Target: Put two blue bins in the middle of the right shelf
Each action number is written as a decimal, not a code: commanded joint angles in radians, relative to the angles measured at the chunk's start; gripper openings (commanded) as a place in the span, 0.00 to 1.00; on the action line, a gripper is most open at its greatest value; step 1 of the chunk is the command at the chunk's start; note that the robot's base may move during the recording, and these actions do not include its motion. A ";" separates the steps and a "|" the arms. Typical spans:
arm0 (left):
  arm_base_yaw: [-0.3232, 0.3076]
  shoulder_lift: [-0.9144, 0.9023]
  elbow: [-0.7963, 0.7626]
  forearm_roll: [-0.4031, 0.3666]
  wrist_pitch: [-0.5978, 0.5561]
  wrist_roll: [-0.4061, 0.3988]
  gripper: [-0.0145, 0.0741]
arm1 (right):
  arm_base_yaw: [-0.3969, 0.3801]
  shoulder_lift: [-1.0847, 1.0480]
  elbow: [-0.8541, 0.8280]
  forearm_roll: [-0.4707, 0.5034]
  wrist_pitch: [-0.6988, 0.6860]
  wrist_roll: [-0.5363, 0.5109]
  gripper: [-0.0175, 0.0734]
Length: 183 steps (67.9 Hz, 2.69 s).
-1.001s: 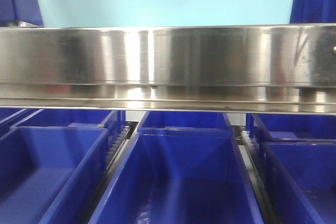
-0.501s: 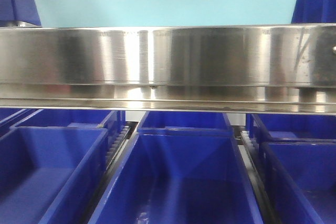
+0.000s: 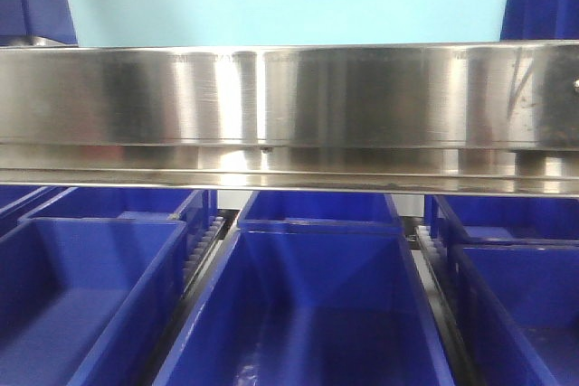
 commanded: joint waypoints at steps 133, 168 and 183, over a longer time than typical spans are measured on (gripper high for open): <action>-0.007 -0.184 0.273 -0.050 -0.220 0.001 0.04 | 0.006 -0.019 0.033 0.036 0.058 -0.006 0.02; -0.007 -0.234 0.156 -0.060 -0.327 0.030 0.04 | 0.006 -0.028 -0.110 -0.006 0.056 -0.006 0.02; -0.007 -0.232 0.156 -0.060 -0.331 0.030 0.04 | 0.006 -0.026 -0.110 0.000 0.049 -0.006 0.02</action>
